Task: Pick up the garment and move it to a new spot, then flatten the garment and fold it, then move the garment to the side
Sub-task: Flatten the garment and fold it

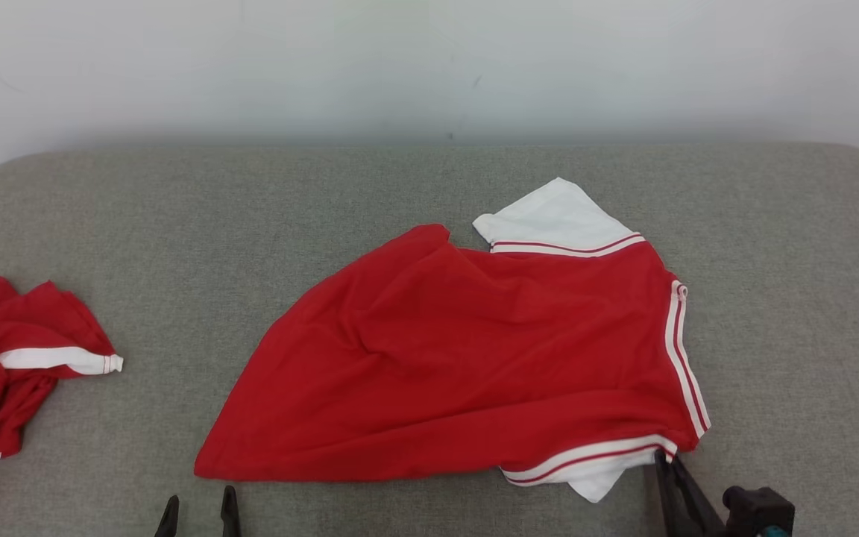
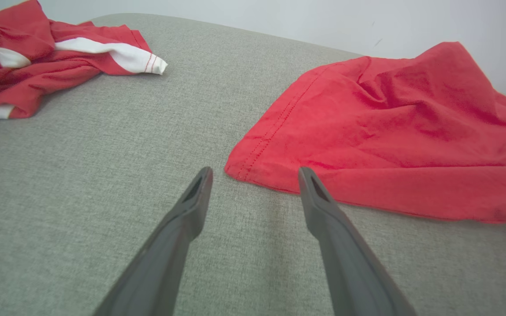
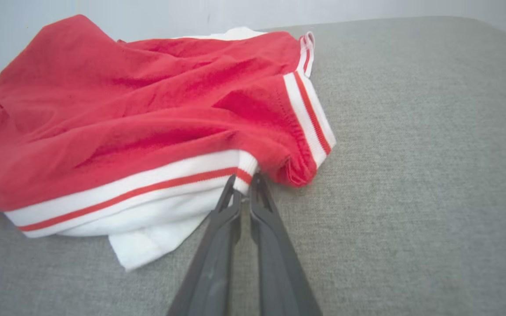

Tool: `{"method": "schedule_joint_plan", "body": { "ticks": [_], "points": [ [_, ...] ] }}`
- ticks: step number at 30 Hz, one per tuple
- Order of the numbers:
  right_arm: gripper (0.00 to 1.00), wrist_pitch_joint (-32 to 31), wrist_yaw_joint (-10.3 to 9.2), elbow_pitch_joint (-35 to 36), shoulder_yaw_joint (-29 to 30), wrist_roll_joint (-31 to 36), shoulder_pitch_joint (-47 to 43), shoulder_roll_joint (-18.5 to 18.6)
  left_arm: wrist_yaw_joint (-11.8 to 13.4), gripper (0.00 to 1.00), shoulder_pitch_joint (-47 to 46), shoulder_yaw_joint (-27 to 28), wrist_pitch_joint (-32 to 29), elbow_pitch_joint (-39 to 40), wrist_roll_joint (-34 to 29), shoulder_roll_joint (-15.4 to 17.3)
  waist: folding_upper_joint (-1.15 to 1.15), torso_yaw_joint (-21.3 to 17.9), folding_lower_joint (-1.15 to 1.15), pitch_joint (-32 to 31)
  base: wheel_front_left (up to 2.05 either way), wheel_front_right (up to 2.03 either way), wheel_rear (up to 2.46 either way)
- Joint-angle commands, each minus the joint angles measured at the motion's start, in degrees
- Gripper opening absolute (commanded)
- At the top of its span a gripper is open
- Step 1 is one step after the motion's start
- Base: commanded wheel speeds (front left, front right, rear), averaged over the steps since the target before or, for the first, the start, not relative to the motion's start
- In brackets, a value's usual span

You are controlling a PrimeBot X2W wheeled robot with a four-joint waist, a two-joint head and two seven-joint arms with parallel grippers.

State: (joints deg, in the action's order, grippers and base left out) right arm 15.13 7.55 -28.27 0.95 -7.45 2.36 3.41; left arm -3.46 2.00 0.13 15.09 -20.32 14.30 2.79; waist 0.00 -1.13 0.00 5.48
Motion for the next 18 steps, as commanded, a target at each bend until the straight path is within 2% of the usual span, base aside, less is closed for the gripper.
{"method": "schedule_joint_plan", "body": {
  "ticks": [1,4,10,18],
  "points": [
    [0.00,0.0,-0.13,1.5,-0.7,-0.4,0.3,0.3,0.4,1.00,-0.7,0.0,0.1,0.0,0.5,0.2,0.00,-0.3,0.00,0.1,0.00,0.00,0.00],
    [0.00,0.0,-0.13,3.7,-2.1,-0.1,2.0,1.0,0.3,1.00,-0.8,-0.2,0.1,-0.1,0.5,0.2,0.00,-0.6,0.00,0.1,0.00,0.00,0.00],
    [0.00,0.0,-0.13,3.1,-5.0,-0.3,8.7,2.3,0.2,1.00,-1.4,-1.1,0.1,-0.5,0.6,0.2,0.00,0.1,0.00,0.5,0.00,0.00,0.00],
    [0.00,0.0,-0.13,-7.3,-8.2,2.3,22.6,3.5,0.1,1.00,-3.8,-4.1,0.1,-1.1,1.0,0.2,0.00,5.2,0.00,3.2,0.00,0.00,0.00]
  ]
}}
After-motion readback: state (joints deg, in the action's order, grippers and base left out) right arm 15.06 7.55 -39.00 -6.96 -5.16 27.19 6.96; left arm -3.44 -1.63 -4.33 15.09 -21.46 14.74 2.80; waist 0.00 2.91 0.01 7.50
